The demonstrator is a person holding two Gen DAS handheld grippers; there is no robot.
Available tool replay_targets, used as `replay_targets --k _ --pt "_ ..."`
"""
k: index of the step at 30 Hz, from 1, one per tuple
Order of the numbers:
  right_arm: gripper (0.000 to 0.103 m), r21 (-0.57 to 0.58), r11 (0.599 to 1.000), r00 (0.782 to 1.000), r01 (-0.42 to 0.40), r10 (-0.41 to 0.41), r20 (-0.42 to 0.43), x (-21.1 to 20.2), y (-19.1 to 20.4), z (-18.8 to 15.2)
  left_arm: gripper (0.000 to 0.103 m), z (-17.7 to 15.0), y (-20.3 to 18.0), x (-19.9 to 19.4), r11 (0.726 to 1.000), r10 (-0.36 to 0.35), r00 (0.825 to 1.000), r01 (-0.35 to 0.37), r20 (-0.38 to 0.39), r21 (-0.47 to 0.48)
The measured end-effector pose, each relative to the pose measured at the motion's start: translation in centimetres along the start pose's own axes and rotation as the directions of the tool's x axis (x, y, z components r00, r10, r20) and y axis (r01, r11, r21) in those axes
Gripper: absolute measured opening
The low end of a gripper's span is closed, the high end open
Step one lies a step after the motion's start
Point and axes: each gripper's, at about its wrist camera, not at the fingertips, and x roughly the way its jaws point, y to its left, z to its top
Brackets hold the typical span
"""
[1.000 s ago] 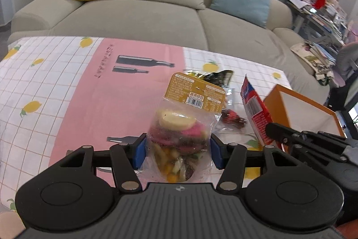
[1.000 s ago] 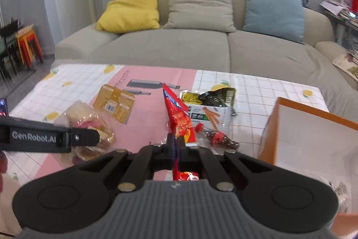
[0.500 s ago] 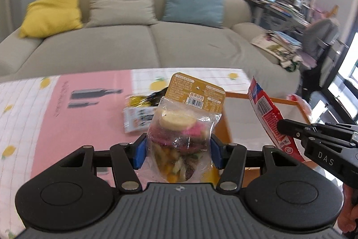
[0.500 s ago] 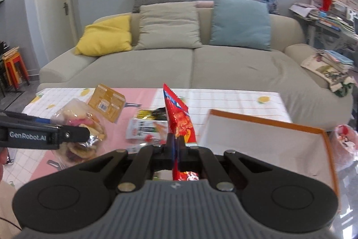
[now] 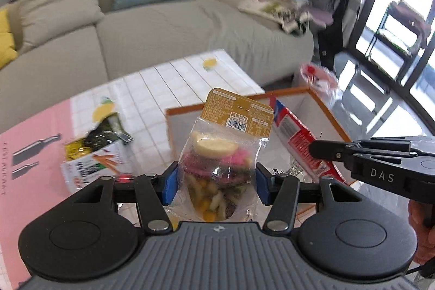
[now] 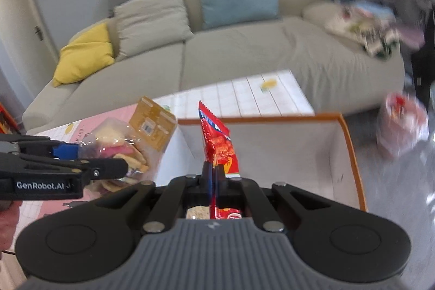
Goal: Organize snacks
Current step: 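Carry both packets over the orange box and open both tools to release them, then withdraw both tools from the box back above the table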
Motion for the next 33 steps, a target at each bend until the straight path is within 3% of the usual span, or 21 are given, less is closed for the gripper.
replay_targets --k 4,12,22,27,33 --pt "0.000 0.155 0.987 0.997 -0.034 0.045 -0.067 2.7 -3.0 -0.1 0.063 1.2 -0.8 3.5 1.000 -0.009 0.997 0.008 -0.079 -0.010" --pt "0.000 0.347 0.937 0.984 -0.044 0.101 -0.150 7.7 -5.8 -1.0 0.063 1.5 -1.4 9.4 0.995 0.091 0.976 -0.081 -0.196 0.061" --pt "0.000 0.472 0.882 0.940 0.000 0.161 -0.301 13.0 -7.6 -1.8 0.064 1.2 -1.8 13.8 0.985 0.159 0.938 -0.127 -0.309 0.121" --pt "0.000 0.494 0.869 0.922 0.023 0.173 -0.346 14.4 -7.6 -1.9 0.066 1.3 -2.3 14.4 0.979 0.170 0.929 -0.122 -0.328 0.162" --pt "0.005 0.504 0.863 0.914 0.040 0.172 -0.366 15.0 -7.8 -1.9 0.085 1.8 -1.7 13.6 0.982 0.143 0.937 -0.094 -0.319 0.162"
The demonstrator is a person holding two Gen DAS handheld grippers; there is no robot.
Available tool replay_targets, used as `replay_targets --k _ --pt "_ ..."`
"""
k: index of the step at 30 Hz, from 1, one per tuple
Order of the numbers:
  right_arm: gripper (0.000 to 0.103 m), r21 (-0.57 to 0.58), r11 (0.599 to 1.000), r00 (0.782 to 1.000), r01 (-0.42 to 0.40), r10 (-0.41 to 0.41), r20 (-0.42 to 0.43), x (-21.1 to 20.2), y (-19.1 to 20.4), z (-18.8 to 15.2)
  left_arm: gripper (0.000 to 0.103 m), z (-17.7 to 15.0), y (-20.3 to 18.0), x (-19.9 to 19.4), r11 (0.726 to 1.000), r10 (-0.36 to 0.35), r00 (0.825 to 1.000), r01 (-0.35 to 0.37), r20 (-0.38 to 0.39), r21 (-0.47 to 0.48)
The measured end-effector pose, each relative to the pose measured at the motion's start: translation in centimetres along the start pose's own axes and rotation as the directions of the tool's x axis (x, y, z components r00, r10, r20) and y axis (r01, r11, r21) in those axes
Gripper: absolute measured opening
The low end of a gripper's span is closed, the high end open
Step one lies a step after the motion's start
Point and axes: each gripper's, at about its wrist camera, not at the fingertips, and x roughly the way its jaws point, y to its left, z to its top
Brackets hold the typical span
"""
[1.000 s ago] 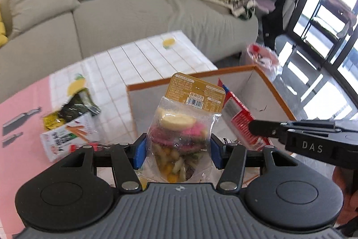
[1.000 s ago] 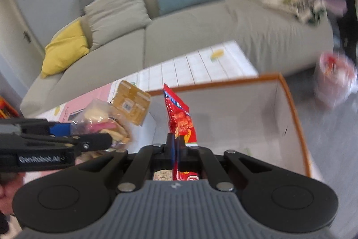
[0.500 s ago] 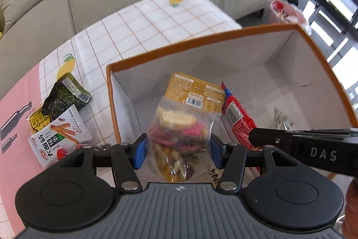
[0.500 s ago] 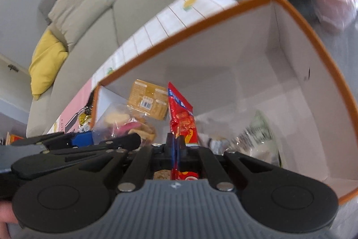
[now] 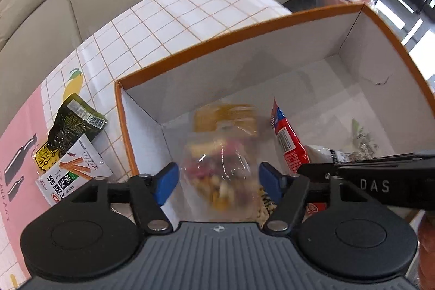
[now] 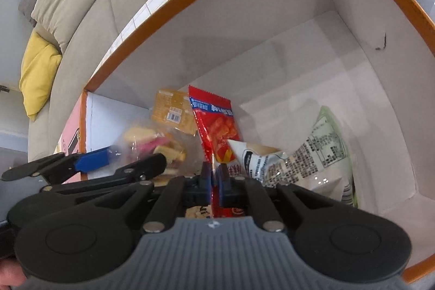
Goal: Organize snacks
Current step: 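Withdraw both tools from the box back above the table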
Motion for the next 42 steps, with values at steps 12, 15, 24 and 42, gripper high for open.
replay_targets --k 12,15,24,42 --pt "0.037 -0.015 0.999 0.998 0.036 -0.035 0.044 -2.7 2.0 -0.1 0.087 -1.0 2.7 -5.9 0.995 -0.072 0.991 0.080 0.114 -0.064" --pt "0.042 -0.031 0.999 0.997 0.024 -0.021 0.081 -4.2 2.9 -0.6 0.087 -2.1 3.7 -8.2 0.990 -0.091 0.982 0.107 0.165 -0.091" --pt "0.053 -0.229 0.969 0.948 0.094 -0.017 0.317 -8.7 8.4 -6.0 0.087 -7.4 7.2 -15.3 0.975 -0.081 0.941 0.143 0.329 -0.169" --pt "0.071 -0.460 0.850 0.781 0.255 0.100 0.616 -11.0 15.9 -21.3 0.087 -22.1 11.2 -19.1 0.925 0.132 0.846 0.081 0.516 -0.370"
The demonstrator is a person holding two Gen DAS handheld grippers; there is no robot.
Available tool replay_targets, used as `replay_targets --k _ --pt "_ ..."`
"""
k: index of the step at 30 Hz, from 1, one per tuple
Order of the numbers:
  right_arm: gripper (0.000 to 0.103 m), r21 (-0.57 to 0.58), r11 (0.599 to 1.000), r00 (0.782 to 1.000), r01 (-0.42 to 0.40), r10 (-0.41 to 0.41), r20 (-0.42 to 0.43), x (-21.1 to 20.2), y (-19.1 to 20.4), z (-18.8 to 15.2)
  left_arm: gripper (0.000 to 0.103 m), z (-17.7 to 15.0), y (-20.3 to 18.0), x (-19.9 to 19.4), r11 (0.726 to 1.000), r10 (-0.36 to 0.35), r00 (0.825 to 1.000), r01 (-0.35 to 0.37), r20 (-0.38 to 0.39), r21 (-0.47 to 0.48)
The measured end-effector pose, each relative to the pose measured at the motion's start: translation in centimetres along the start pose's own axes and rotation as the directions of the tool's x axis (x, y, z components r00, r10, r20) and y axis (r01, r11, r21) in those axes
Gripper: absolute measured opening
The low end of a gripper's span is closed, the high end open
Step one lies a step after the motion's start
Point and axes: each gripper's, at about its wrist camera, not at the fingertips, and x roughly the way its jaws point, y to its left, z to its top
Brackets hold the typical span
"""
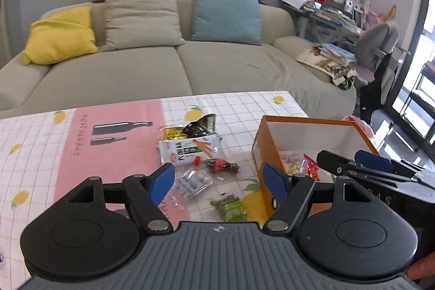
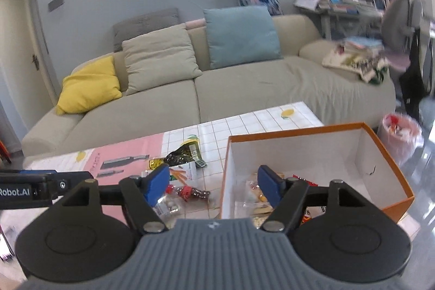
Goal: Organize snacks
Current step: 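Withdraw both tools from the box back above the table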
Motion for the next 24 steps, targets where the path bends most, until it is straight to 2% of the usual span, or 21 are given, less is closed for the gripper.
replay_targets --k 11,18,24 --pt "0.072 -0.108 0.994 0.999 -0.020 0.014 -0.053 -0.6 4.4 -5.3 0.087 -5.5 3.5 -0.5 0.999 -0.036 0.999 0.035 -0.003 -0.034" --pt "0.072 -0.177 0.984 0.992 -0.010 -0.013 -0.125 1.6 6.2 -8.3 0.086 -7.3 5.0 0.8 0.998 -0.025 0.998 0.023 -0.049 -0.052" --pt "0.072 -0.216 0.976 0.986 0.003 -0.039 -0.160 3.6 7.0 -9.2 0.083 -7.9 6.3 2.8 0.997 -0.029 0.996 0.023 -0.089 -0.067"
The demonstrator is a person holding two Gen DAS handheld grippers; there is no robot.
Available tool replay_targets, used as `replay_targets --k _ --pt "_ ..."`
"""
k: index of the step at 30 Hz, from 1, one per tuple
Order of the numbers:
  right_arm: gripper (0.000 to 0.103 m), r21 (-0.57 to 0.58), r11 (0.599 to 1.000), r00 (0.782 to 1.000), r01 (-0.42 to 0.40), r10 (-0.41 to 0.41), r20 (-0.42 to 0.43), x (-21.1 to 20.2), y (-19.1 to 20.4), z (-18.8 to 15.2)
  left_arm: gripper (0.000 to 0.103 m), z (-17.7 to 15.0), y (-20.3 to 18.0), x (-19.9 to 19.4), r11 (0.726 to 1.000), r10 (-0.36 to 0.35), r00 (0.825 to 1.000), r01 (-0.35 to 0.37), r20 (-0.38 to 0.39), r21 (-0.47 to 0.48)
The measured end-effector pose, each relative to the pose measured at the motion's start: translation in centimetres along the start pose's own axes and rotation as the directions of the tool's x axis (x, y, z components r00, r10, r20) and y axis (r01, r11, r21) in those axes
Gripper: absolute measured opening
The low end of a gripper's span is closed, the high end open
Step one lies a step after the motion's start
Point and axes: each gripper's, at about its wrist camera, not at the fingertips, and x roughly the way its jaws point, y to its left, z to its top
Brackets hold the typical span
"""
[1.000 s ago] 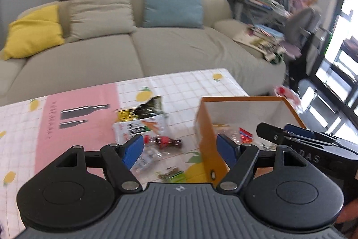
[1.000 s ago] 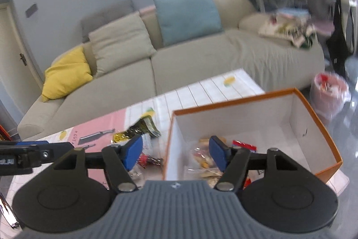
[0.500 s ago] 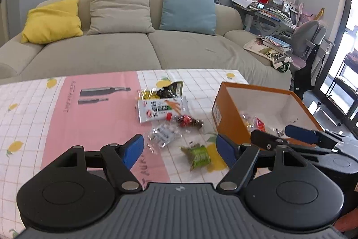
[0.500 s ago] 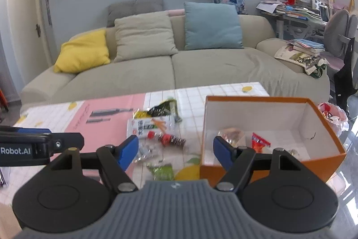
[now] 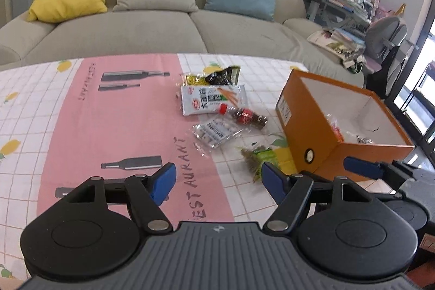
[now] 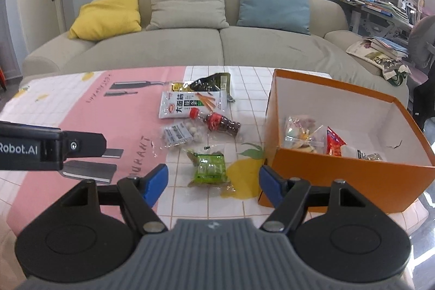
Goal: Organize snacks
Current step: 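Withdraw both tools from the box back above the table, then grasp the white yogurt-ball bag with the left tool while the right tool grasps the green raisin packet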
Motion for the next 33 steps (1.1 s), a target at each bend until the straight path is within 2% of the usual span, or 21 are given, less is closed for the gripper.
replay_targets --k 9,13,16,20,23,30,31,33 --pt "0.068 -0.057 0.998 0.998 0.028 -0.031 -0.057 4.9 1.6 0.8 0.080 0.6 1.7 4.2 0.998 -0.026 0.998 0.030 -0.060 0.063" --pt "0.065 -0.088 0.994 0.994 0.061 -0.068 -0.081 7.1 2.7 0.8 0.078 1.2 2.4 6.5 0.994 0.006 0.995 0.005 -0.100 0.113" --pt "0.064 -0.101 0.990 0.991 0.097 -0.106 -0.084 8.6 3.4 0.6 0.076 1.4 2.8 8.2 0.993 0.003 0.992 0.012 -0.123 0.115" --pt "0.064 -0.125 0.980 0.983 0.153 -0.164 -0.084 10.5 3.7 0.5 0.068 1.8 2.8 10.5 0.995 -0.010 0.988 0.026 -0.152 0.100" --pt "0.064 -0.132 0.978 0.979 0.163 -0.177 -0.098 11.6 3.5 0.2 0.068 2.3 2.6 12.0 0.996 -0.043 0.987 0.055 -0.158 0.074" --pt "0.060 -0.153 0.974 0.977 0.168 -0.185 -0.102 13.1 3.3 -0.3 0.068 2.8 1.4 15.1 0.984 -0.046 0.982 0.076 -0.183 0.163" --pt "0.060 -0.156 0.974 0.978 0.165 -0.182 -0.103 13.2 3.3 -0.3 0.066 2.8 1.5 15.6 0.984 -0.037 0.980 0.070 -0.196 0.164" --pt "0.060 -0.162 0.973 0.978 0.162 -0.180 -0.104 13.4 3.4 -0.5 0.057 2.6 1.7 16.2 0.985 -0.022 0.978 0.056 -0.206 0.161"
